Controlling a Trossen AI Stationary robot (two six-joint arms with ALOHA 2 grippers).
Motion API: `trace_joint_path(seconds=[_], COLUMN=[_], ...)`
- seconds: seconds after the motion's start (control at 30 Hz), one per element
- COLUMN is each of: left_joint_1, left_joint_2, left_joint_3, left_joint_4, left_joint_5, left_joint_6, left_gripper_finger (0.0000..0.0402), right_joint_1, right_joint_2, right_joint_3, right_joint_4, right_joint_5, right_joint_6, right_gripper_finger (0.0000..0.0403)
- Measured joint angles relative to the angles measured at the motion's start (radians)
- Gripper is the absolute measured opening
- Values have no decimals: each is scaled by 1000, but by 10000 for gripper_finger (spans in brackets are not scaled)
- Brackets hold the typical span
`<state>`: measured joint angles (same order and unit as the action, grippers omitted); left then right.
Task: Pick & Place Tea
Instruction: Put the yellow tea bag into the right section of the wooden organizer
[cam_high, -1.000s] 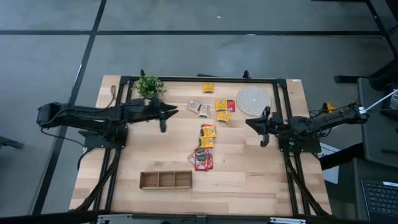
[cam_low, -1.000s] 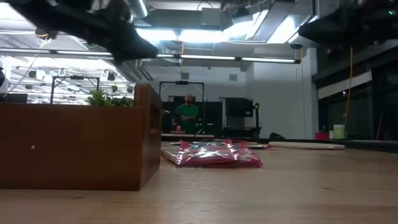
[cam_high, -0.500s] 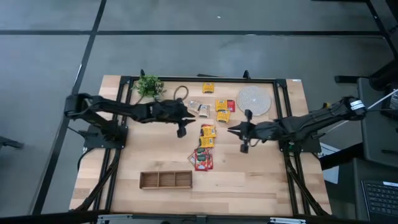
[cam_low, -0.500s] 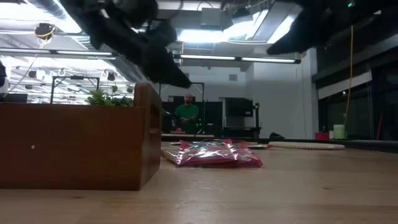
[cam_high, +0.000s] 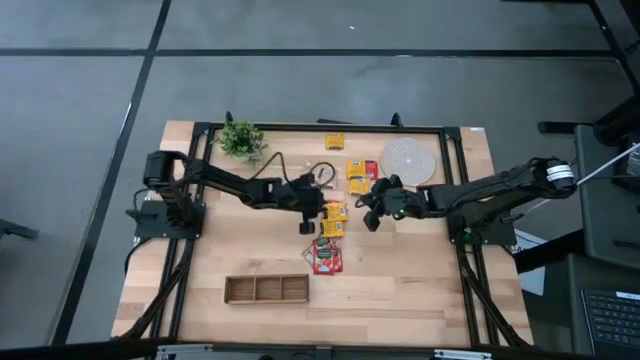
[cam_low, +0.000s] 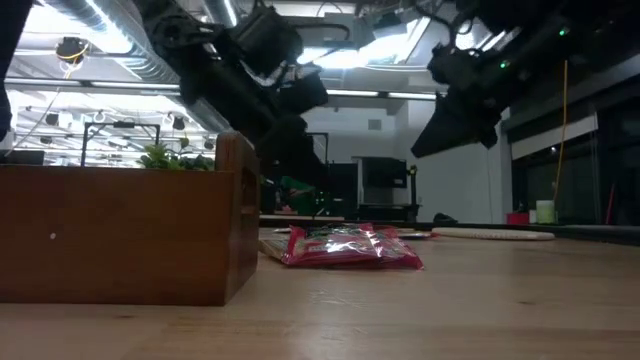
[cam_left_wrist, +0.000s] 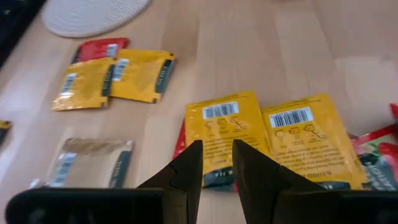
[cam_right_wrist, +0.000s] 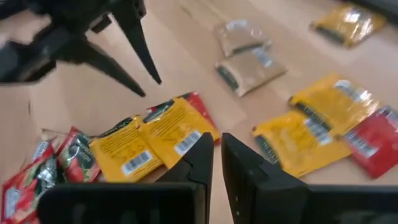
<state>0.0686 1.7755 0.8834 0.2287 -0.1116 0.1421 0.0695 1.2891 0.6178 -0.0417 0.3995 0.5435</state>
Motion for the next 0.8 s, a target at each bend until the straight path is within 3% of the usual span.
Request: trace_joint_path(seconds=[0.23,0.67,0.8], left_joint_1=[4,38,38], left_joint_2=[58,140,171], left_joint_3=[21,21,25], left_joint_4=[1,-1,20], left_joint_5=[1,23,34], left_joint_6=[-11,-119,-148], left_gripper_finger=[83,83,66], right_joint_1=[-15,-15,-15], right_joint_2=[62,132,132], right_joint_3=[0,0,0], right_joint_4=[15,57,71], right_joint_5=[-88,-125,-129], right_joint_6=[70,84,85], right_gripper_finger=[37,37,37])
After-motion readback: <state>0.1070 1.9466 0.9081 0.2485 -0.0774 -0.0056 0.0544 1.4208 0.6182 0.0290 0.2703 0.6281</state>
